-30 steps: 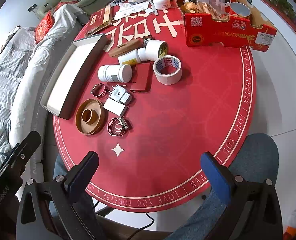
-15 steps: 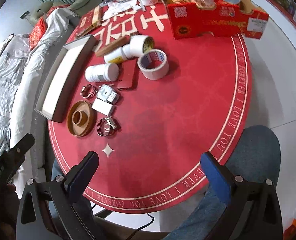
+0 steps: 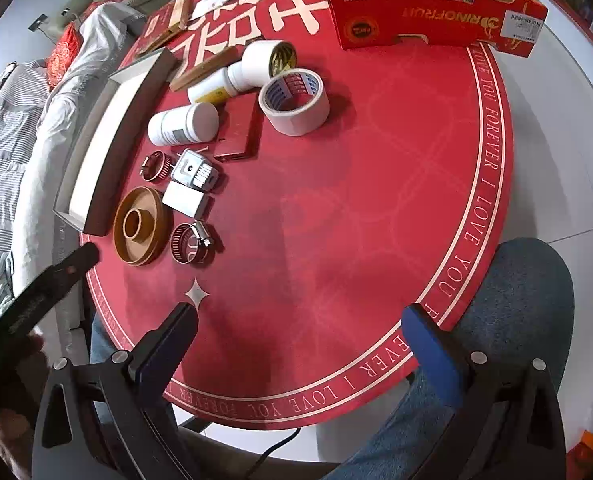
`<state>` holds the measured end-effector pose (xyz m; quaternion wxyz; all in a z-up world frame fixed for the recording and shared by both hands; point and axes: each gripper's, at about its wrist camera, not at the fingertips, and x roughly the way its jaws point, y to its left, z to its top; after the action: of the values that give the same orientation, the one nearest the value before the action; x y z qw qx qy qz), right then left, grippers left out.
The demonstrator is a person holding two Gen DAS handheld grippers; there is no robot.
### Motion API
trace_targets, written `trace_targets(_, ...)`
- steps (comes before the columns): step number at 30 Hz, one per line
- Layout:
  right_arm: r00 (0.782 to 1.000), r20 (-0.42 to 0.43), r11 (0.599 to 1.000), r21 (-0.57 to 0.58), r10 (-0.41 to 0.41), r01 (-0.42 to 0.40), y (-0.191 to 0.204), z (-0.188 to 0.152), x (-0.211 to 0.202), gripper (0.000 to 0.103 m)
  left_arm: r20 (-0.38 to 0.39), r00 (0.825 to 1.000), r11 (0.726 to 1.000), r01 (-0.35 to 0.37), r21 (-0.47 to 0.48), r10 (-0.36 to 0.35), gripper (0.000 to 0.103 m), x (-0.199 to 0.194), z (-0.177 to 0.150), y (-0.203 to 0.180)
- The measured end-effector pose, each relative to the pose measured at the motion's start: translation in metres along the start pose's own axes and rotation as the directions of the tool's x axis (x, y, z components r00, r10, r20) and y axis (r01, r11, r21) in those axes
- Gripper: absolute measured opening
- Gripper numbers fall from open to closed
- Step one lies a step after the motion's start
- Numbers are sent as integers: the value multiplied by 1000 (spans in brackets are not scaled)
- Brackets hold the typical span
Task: Organize rigid objects
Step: 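Move both tools toward the brown ring and tape roll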
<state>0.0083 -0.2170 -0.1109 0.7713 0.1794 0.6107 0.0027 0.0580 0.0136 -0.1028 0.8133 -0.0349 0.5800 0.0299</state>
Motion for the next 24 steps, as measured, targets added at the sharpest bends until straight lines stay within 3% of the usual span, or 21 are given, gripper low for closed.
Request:
trace_targets(3,1000,-16,1000,-1,-2,2,-1,1,3,103,-31,999,1000,-20,1,20,103,18,2,-2)
trace_targets(6,1000,-26,1000,-1,-10,10,-3,2,5,103,-60,998,1000,12,-12,-13,103,31,4,-3)
trace_targets(19,998,-52,999,-15,-35,34,2,8,14,103,-84,996,999,32,-8,-33,103,54,16,-12)
trace_targets(24,997,-61,999,-30,-40,38,9,11,18,103,-73,997,1000,-3,28,5,103,60,19,-18)
